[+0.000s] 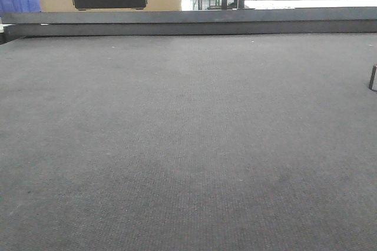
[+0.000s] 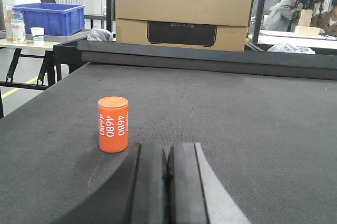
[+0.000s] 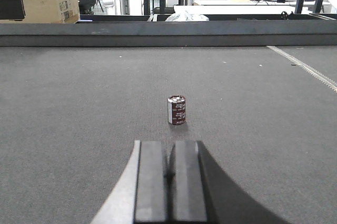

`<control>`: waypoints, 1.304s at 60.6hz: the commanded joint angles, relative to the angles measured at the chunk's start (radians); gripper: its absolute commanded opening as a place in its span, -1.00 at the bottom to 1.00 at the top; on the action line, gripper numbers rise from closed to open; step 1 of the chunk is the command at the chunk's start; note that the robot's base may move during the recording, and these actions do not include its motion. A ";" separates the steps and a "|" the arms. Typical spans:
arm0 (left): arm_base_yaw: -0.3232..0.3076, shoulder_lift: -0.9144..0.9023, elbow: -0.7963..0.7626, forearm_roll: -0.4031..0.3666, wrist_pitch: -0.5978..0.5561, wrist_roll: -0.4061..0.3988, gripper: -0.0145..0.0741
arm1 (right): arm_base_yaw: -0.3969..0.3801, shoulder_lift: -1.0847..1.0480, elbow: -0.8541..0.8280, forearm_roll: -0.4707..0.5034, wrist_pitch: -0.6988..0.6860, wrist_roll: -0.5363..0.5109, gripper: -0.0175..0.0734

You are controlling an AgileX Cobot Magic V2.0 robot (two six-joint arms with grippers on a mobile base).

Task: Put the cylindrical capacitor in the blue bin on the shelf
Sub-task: 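Move the right gripper down over the small dark-red capacitor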

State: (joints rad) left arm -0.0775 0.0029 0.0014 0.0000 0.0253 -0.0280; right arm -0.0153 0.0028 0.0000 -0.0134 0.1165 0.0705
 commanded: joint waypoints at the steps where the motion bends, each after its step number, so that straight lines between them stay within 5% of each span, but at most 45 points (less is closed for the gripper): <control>1: -0.006 -0.003 -0.001 -0.008 -0.016 -0.001 -0.83 | -0.002 -0.003 0.000 -0.007 -0.020 -0.009 -0.94; 54: -0.006 -0.003 -0.001 -0.008 -0.080 -0.001 -0.83 | -0.002 -0.003 0.000 -0.007 -0.027 -0.009 -0.94; 69: -0.006 -0.003 -0.001 -0.016 -0.219 -0.001 -0.83 | -0.002 -0.003 0.000 -0.007 -0.203 -0.009 -0.94; 79: -0.006 -0.003 -0.160 -0.009 -0.105 -0.001 -0.83 | -0.002 -0.003 -0.202 -0.007 -0.109 -0.009 -0.94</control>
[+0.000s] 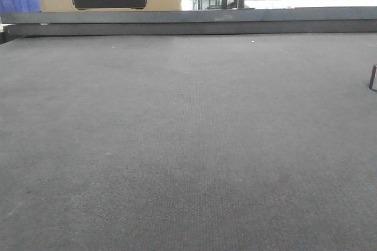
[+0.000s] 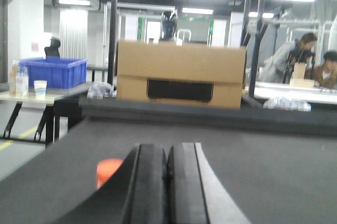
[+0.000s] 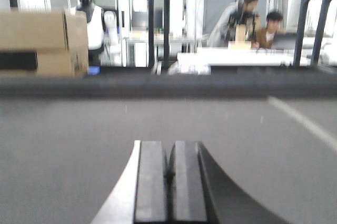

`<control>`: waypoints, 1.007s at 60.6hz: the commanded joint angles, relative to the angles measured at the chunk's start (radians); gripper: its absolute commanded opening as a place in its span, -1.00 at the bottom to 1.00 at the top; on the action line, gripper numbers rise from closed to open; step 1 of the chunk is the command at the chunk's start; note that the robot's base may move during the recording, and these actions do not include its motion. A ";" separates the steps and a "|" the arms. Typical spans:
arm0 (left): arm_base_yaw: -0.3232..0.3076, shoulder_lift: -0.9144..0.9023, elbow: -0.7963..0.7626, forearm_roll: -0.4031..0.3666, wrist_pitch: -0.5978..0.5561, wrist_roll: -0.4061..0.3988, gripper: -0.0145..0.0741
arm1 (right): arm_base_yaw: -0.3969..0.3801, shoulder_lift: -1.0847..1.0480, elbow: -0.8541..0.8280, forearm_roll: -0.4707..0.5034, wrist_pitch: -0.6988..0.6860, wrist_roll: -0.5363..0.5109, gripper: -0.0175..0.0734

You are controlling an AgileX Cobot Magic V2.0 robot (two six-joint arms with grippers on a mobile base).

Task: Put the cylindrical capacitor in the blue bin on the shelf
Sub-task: 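Move the right gripper down over the small dark-red capacitor, then close the right gripper on the dark-red capacitor and lift it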

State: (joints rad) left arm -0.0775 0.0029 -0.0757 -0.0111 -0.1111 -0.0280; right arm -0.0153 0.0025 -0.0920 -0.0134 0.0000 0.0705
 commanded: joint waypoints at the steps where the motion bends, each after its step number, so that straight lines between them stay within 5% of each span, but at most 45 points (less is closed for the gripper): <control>1: -0.006 -0.003 -0.100 0.011 0.054 -0.001 -0.83 | -0.002 -0.002 -0.131 -0.007 0.017 -0.009 -0.94; 10: -0.006 0.025 -0.282 0.026 0.271 -0.001 -0.82 | -0.002 0.043 -0.335 -0.007 0.125 -0.009 -0.79; 18: -0.006 0.089 -0.402 0.026 0.412 -0.001 -0.60 | -0.002 0.162 -0.476 -0.007 0.159 -0.009 -0.05; 27: -0.006 0.171 -0.475 0.026 0.443 -0.001 -0.03 | -0.002 0.302 -0.537 -0.007 0.158 -0.009 0.66; 41: -0.006 0.292 -0.498 0.011 0.465 -0.001 0.73 | -0.002 0.515 -0.533 -0.015 0.150 -0.009 0.64; 61: -0.027 0.374 -0.498 -0.056 0.487 -0.001 0.69 | -0.002 0.907 -0.497 -0.038 0.032 -0.009 0.64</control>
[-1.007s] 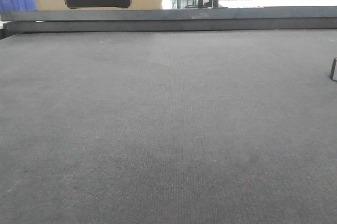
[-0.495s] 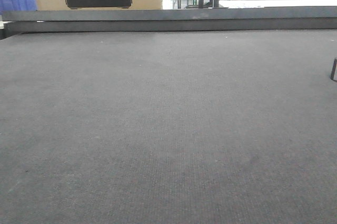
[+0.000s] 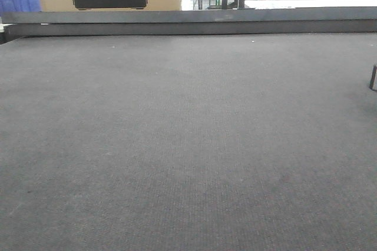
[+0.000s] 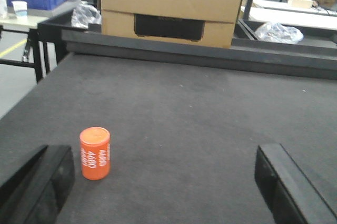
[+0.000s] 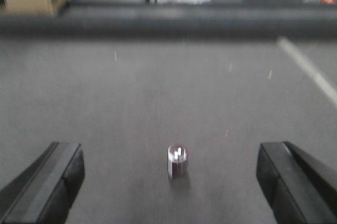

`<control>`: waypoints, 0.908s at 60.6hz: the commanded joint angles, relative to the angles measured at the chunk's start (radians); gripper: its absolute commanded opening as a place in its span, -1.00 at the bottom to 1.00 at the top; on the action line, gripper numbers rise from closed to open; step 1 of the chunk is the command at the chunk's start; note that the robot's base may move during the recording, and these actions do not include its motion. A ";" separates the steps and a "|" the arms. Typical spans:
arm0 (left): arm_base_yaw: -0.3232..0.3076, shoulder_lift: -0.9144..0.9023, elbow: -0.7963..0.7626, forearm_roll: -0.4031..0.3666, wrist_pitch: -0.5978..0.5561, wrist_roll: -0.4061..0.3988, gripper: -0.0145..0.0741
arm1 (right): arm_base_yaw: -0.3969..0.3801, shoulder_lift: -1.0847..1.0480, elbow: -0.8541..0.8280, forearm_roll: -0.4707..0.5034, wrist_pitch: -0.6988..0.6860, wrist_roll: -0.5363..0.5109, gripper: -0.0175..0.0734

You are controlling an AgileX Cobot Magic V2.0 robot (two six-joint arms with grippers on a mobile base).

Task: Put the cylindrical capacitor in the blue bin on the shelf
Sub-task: 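Close the right gripper on the dark-red capacitor and lift it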

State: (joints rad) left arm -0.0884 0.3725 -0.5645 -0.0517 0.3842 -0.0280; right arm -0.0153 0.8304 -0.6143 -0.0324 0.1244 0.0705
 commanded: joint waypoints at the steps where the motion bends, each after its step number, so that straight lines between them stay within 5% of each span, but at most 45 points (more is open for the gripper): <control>1: -0.018 0.004 -0.009 -0.016 -0.008 -0.001 0.69 | -0.002 0.094 0.032 -0.019 -0.111 -0.009 0.64; 39: -0.028 0.004 -0.009 -0.016 -0.006 -0.001 0.69 | -0.110 0.766 0.110 -0.034 -0.989 -0.009 0.64; 55: -0.028 0.004 -0.009 -0.016 -0.006 -0.001 0.69 | -0.116 0.980 0.013 -0.034 -1.092 -0.009 0.64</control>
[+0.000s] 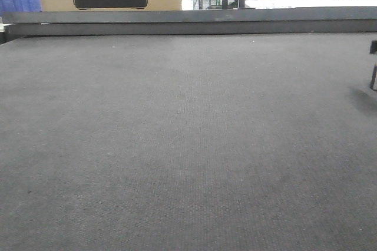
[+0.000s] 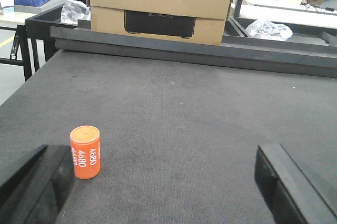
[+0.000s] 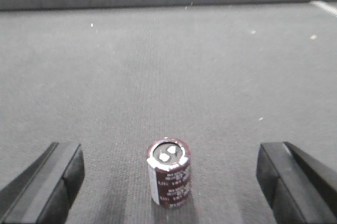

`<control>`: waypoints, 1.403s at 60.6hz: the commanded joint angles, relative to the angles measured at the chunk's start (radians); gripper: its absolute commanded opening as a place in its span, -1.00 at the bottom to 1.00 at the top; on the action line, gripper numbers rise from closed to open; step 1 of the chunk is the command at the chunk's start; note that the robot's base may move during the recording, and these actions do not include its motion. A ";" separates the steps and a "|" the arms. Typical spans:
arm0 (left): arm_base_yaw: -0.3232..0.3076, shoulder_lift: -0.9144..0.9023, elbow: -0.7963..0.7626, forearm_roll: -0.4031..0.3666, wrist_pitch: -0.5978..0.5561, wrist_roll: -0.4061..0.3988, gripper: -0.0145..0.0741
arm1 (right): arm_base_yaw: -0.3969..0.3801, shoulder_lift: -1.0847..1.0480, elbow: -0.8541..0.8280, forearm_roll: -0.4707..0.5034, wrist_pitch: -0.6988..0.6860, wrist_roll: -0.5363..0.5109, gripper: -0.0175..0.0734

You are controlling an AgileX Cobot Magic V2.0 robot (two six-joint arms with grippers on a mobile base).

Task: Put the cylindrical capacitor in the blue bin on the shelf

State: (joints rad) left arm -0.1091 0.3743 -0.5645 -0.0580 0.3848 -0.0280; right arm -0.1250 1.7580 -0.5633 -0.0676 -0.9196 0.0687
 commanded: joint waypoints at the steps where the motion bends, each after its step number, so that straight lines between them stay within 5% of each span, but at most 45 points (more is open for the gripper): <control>1: -0.007 0.002 -0.009 -0.009 -0.007 -0.001 0.69 | -0.006 0.061 -0.045 0.001 -0.050 -0.008 0.64; 35: -0.007 0.002 -0.009 -0.009 -0.007 -0.001 0.69 | -0.006 0.278 -0.228 0.001 -0.006 -0.008 0.62; 41: -0.007 0.002 -0.009 -0.009 -0.007 -0.001 0.69 | -0.006 0.282 -0.231 0.001 -0.006 -0.008 0.43; 53: -0.006 0.002 -0.009 -0.005 -0.007 -0.001 0.69 | -0.006 0.282 -0.231 0.001 -0.009 -0.008 -0.44; 58: -0.006 0.002 -0.009 -0.005 -0.007 -0.001 0.69 | -0.006 0.266 -0.231 0.001 -0.007 -0.008 -0.64; 72: -0.006 0.037 0.036 0.051 -0.063 -0.001 0.68 | -0.006 0.088 -0.196 0.001 0.007 -0.008 -0.69; 85: -0.004 0.222 0.129 0.071 -0.328 -0.001 0.68 | 0.005 -0.221 -0.173 -0.003 0.218 -0.008 -0.69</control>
State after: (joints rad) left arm -0.1091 0.5304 -0.4646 0.0000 0.1832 -0.0280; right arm -0.1250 1.6474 -0.7448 -0.0676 -0.7727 0.0687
